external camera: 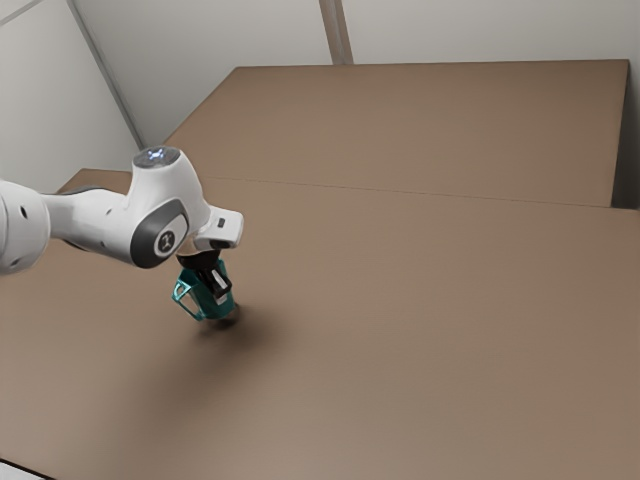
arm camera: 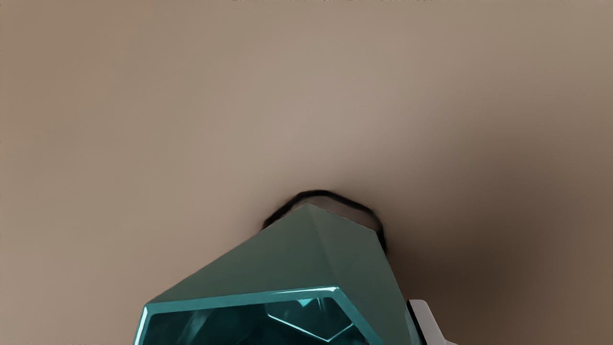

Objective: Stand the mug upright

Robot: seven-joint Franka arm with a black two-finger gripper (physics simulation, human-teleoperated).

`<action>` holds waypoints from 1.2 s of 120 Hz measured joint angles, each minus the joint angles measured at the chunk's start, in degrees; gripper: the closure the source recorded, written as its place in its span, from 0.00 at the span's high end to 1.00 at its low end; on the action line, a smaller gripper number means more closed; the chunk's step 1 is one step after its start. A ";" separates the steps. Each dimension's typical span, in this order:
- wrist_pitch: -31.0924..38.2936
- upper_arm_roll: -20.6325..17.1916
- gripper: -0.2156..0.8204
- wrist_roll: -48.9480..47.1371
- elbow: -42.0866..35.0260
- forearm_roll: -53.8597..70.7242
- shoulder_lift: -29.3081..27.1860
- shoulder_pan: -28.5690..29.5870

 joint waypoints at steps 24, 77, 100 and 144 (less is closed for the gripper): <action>2.69 0.51 0.04 -1.56 0.15 0.52 1.10 -0.18; 5.22 0.18 0.04 -3.85 0.85 -0.21 3.01 -1.93; 5.44 0.06 0.13 -4.23 0.83 -0.65 3.08 -3.05; 5.33 0.04 0.42 -4.19 0.96 -0.90 2.84 -2.17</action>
